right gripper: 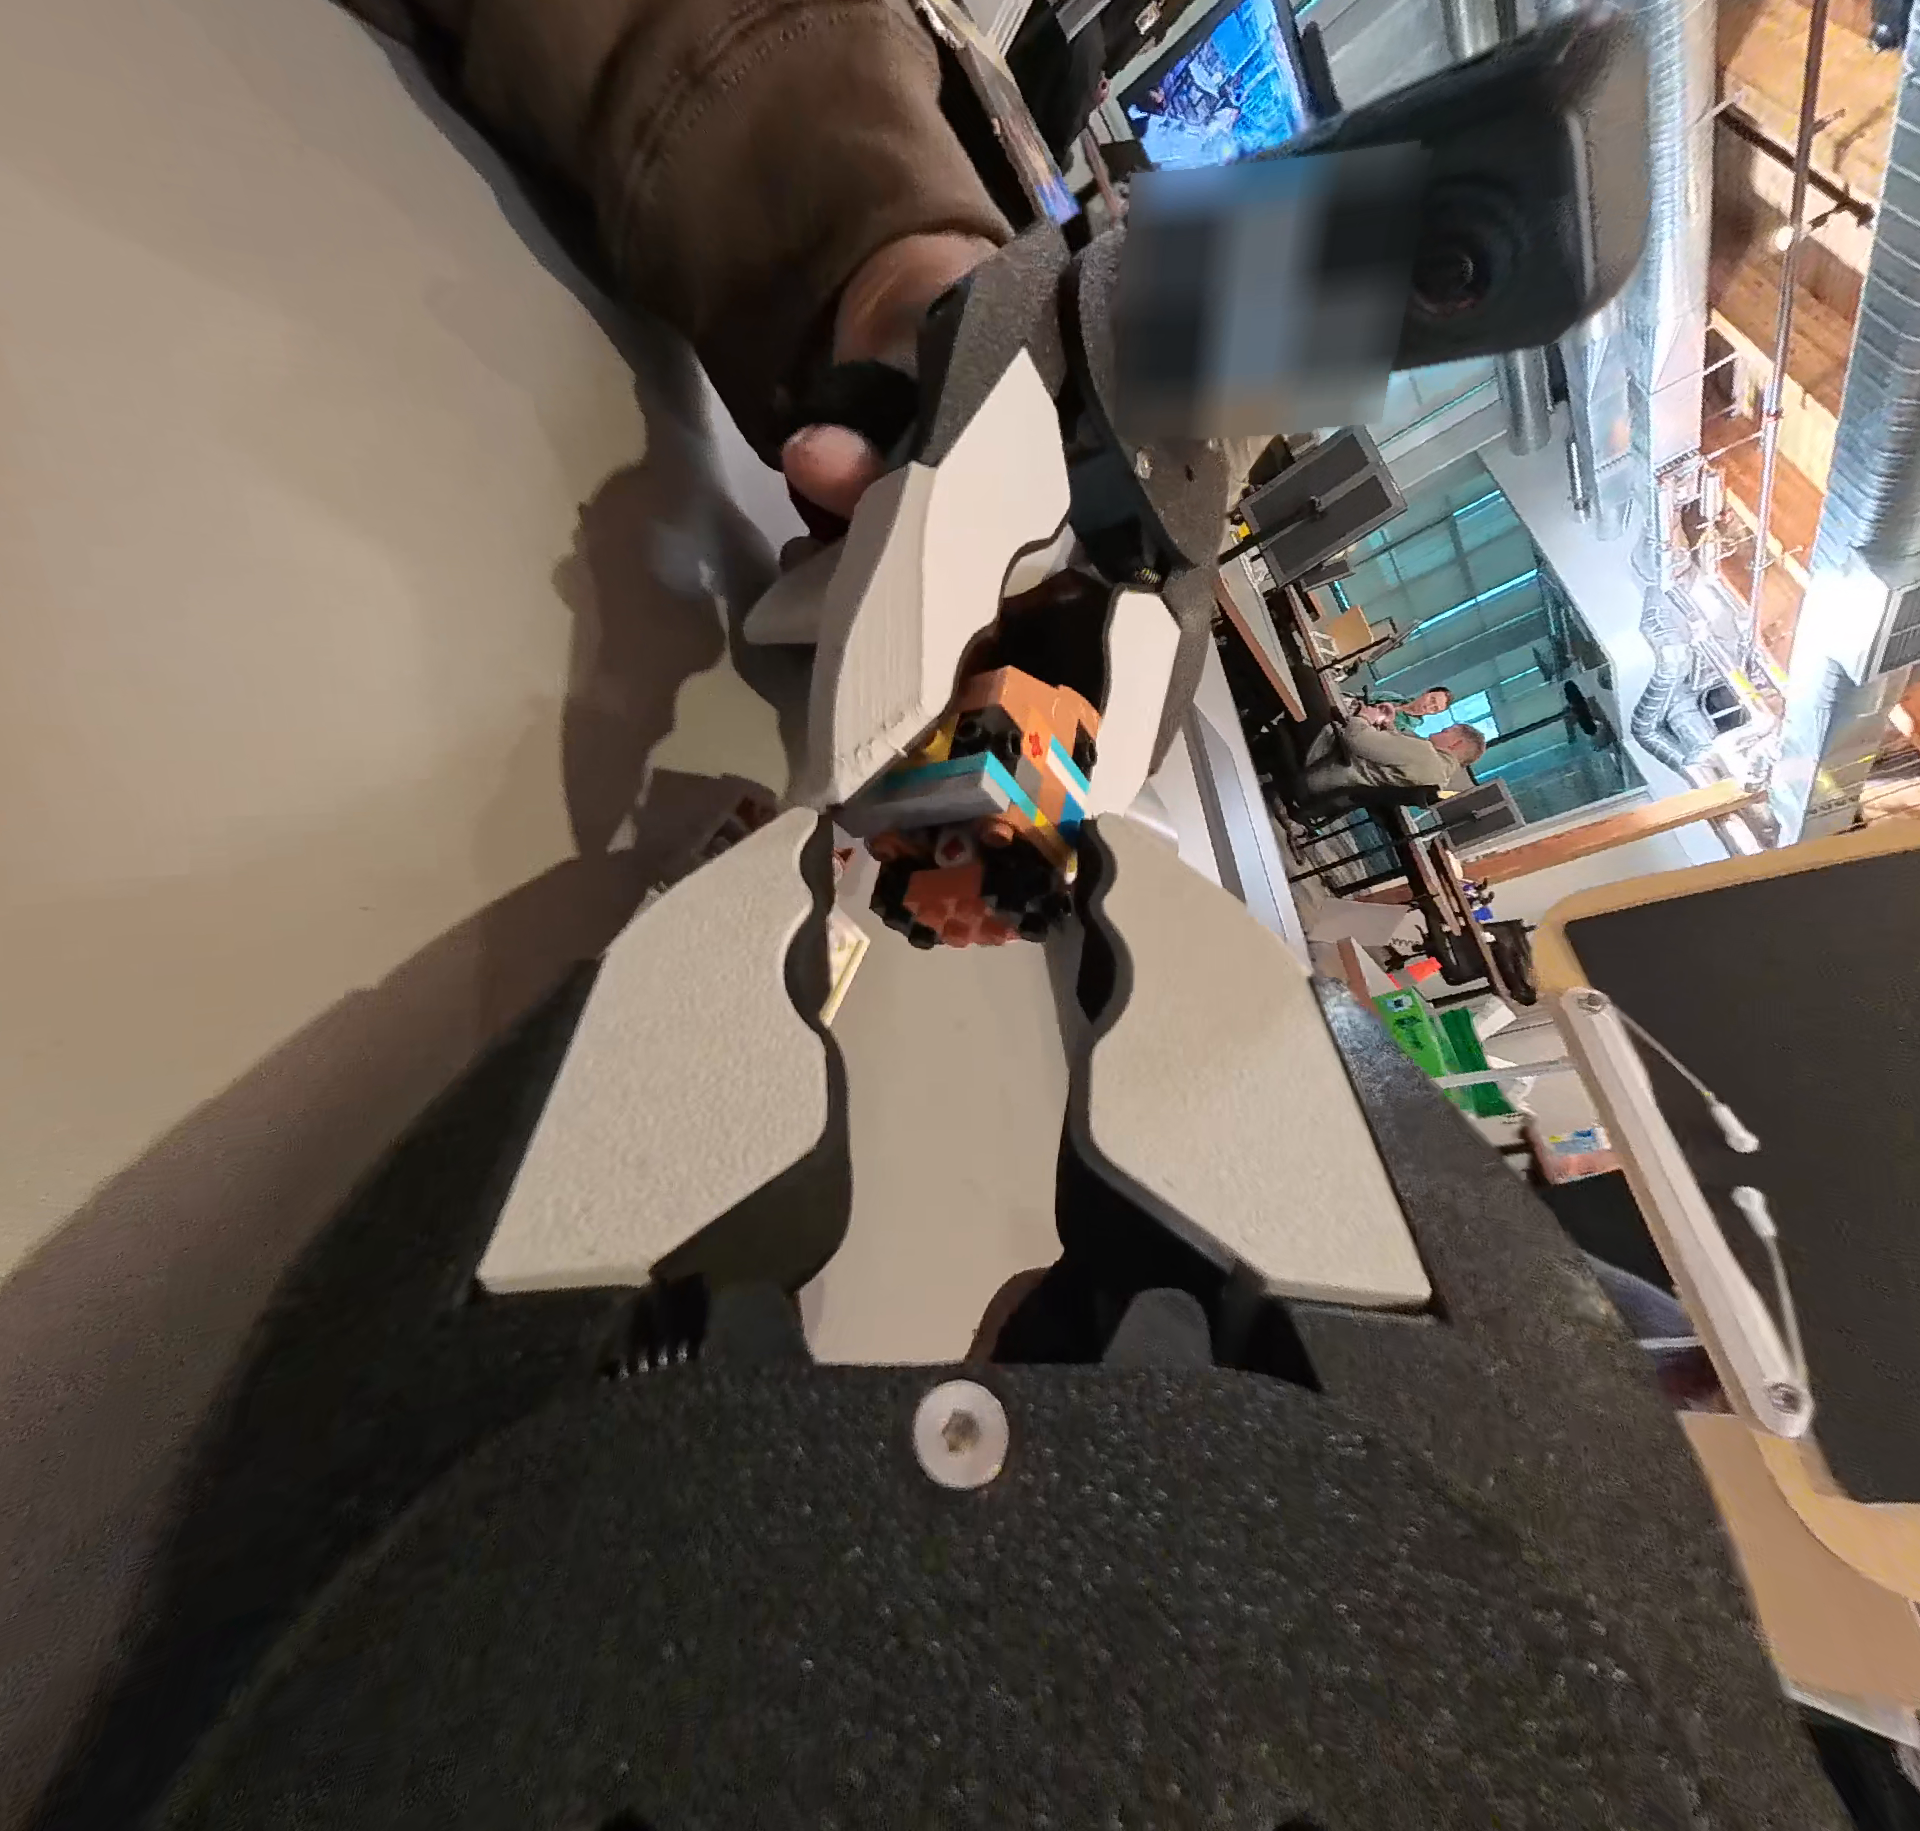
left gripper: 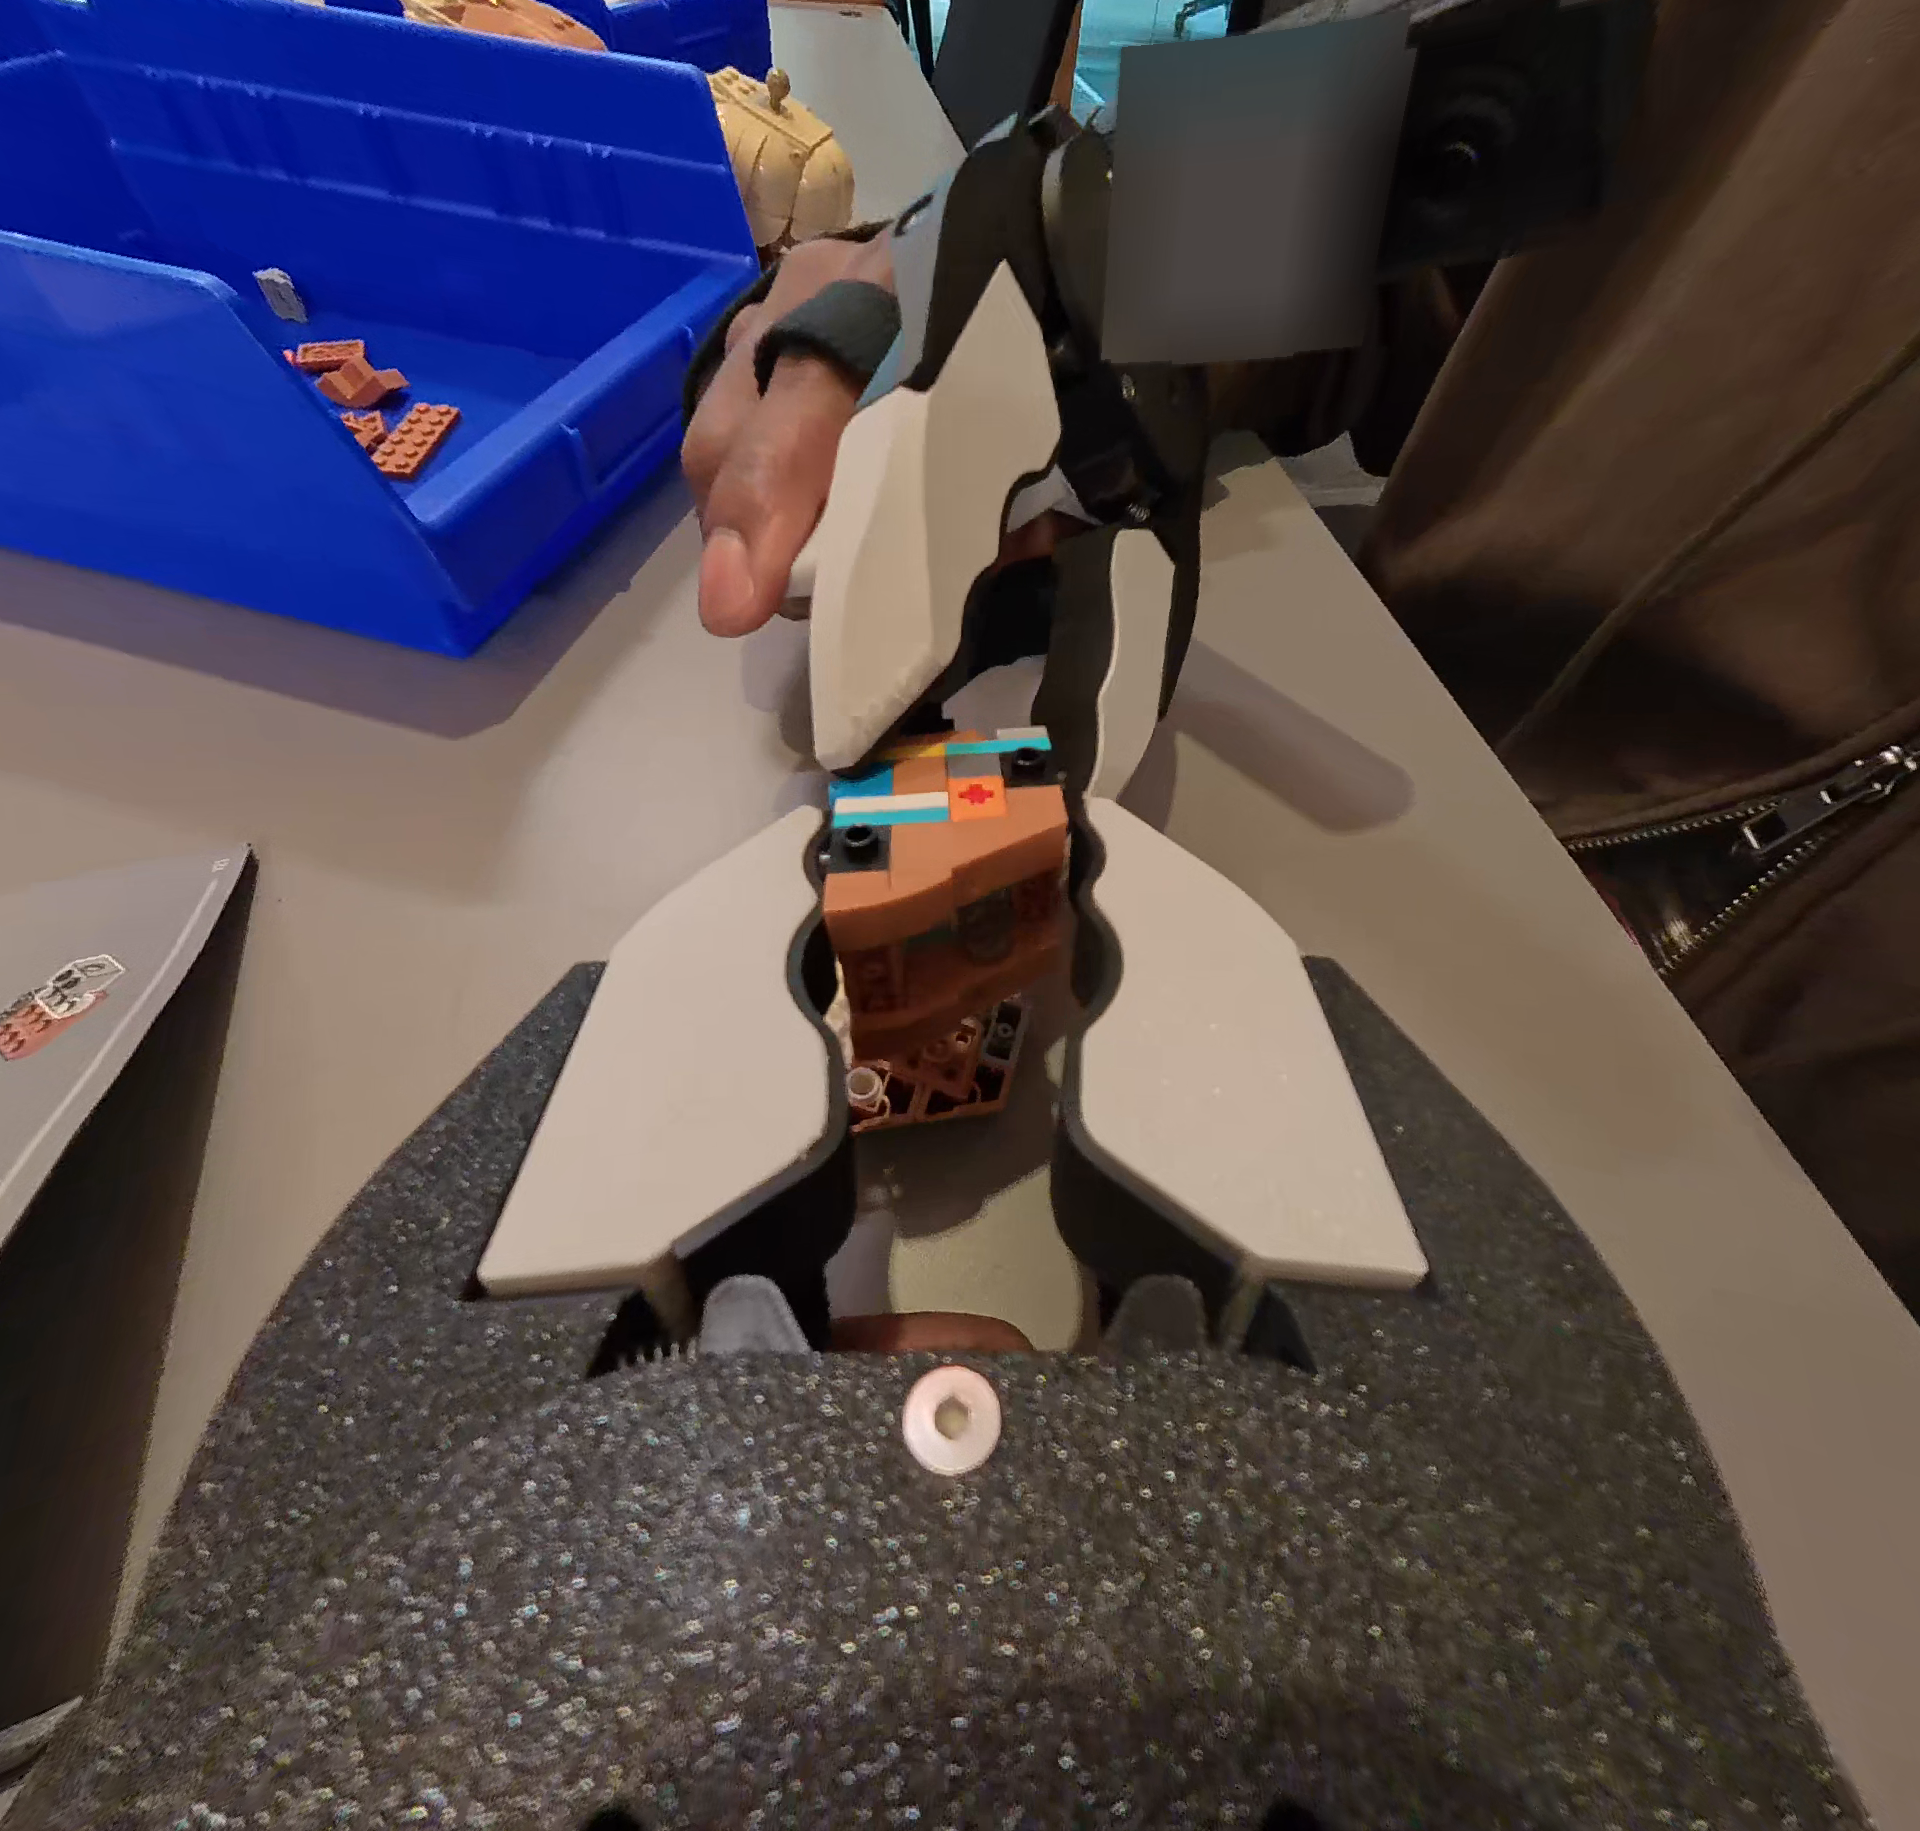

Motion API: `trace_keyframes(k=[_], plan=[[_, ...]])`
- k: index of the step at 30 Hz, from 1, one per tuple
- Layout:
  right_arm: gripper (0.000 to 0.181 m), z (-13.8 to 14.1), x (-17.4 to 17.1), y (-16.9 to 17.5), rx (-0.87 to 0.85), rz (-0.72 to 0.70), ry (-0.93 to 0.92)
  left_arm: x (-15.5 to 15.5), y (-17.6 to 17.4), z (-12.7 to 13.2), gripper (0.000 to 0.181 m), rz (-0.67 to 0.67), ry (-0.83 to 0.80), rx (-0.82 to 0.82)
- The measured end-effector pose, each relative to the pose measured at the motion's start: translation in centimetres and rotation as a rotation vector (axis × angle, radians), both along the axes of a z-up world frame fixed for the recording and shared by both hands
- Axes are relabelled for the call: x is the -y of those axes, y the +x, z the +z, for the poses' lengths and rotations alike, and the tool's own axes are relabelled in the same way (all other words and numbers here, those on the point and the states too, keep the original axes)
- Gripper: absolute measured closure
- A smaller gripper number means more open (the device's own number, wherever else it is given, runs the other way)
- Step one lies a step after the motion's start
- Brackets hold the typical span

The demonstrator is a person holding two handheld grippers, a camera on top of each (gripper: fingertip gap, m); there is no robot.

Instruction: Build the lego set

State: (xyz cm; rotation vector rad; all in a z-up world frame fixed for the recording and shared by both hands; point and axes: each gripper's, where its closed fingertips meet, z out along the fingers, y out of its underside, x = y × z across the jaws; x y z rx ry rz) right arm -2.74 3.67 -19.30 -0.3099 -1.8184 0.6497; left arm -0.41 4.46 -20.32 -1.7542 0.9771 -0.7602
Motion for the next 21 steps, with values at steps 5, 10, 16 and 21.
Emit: trace_keyframes(k=[5, 10, 16, 21], plan=[[0.139, -0.4, -0.2, 0.0, -0.019, -0.018, 0.072, 0.3, -0.3, -0.8, 0.125, -0.004, -0.038, -0.046], [0.144, -0.6, -0.7, 0.2, 0.007, -0.028, 0.056, 0.6, -2.0, -1.8, 0.119, 0.019, -0.054, -0.169], [0.144, -2.3, -0.5, 0.2, 0.086, -0.024, 0.079, 0.6, -1.9, -3.3, 0.119, 0.02, -0.096, -0.248], [0.147, -2.7, -0.2, 0.1, 0.122, -0.025, 0.085, -0.2, -2.4, -2.7, 0.122, 0.067, -0.046, -0.257]])
